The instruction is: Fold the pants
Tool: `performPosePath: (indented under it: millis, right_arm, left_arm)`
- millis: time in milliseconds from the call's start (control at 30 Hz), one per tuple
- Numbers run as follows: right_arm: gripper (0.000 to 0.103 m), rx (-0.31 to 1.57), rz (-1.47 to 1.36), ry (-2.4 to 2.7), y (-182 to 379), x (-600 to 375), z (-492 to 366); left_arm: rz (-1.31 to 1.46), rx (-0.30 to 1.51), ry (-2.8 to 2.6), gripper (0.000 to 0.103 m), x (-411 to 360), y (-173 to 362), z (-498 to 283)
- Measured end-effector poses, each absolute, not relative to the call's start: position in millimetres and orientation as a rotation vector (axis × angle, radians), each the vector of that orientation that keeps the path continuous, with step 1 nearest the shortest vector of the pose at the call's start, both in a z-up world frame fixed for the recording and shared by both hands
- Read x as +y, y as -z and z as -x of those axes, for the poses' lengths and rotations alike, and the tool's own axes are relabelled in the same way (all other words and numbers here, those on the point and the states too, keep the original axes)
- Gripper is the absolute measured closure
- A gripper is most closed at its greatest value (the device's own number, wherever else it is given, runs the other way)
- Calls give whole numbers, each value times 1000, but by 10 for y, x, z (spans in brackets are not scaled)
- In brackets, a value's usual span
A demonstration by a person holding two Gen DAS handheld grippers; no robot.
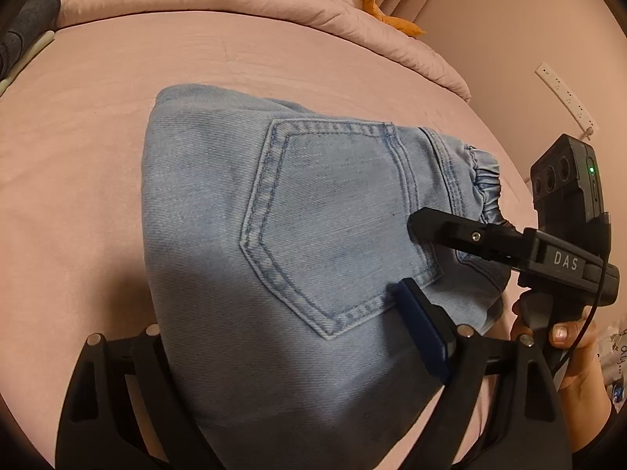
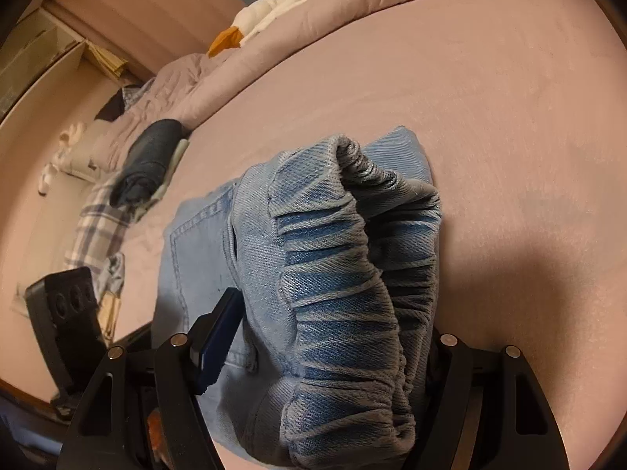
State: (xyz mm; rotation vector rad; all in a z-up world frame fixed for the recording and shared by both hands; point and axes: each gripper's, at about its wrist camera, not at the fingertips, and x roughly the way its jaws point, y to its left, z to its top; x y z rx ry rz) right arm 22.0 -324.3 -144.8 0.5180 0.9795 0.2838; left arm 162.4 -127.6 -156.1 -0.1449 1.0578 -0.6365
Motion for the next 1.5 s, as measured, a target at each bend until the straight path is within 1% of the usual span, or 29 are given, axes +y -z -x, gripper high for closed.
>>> performPosePath:
  millis: [67, 233, 333, 533, 767, 833, 933, 1067, 1333, 1500]
  right_arm:
    - [27, 976, -510, -271, 1442, -3237, -216]
    - [29, 970, -453, -222, 1414, -3172, -190]
    - [30, 963, -389, -181, 1390, -3109, -167]
    - [34, 937, -263, -101, 1316, -2969, -125]
    - [37, 908, -131, -42, 1224, -2786, -77]
    - [38, 899, -105, -36, 1192, -2744, -59]
    - [43, 869, -91, -35, 1130, -2713, -18]
    - [48, 837, -80, -42, 1077, -2670, 32]
    - [48, 809, -78, -69, 1013, -2554, 129]
    - [48, 801, -78, -93, 973, -2474, 191]
  left_arm:
    - [146, 1063, 631, 17, -1265, 1556, -1635]
    - [159, 1070, 604, 27, -1217, 1542, -1641]
    - [165, 1069, 591, 30, -1198, 1542, -1641]
    - [155, 1063, 568, 35, -1190, 1541, -1619]
    - [149, 1058, 548, 38, -1198, 1519, -1620]
    - [160, 1054, 541, 41, -1203, 1509, -1624]
    - [182, 1047, 529, 47, -1162, 1493, -1616]
    - [187, 1038, 514, 49, -1147, 1466, -1582]
    - [156, 1010, 481, 53, -1108, 1378, -1446]
    - [145, 987, 464, 53, -1050, 1307, -1328]
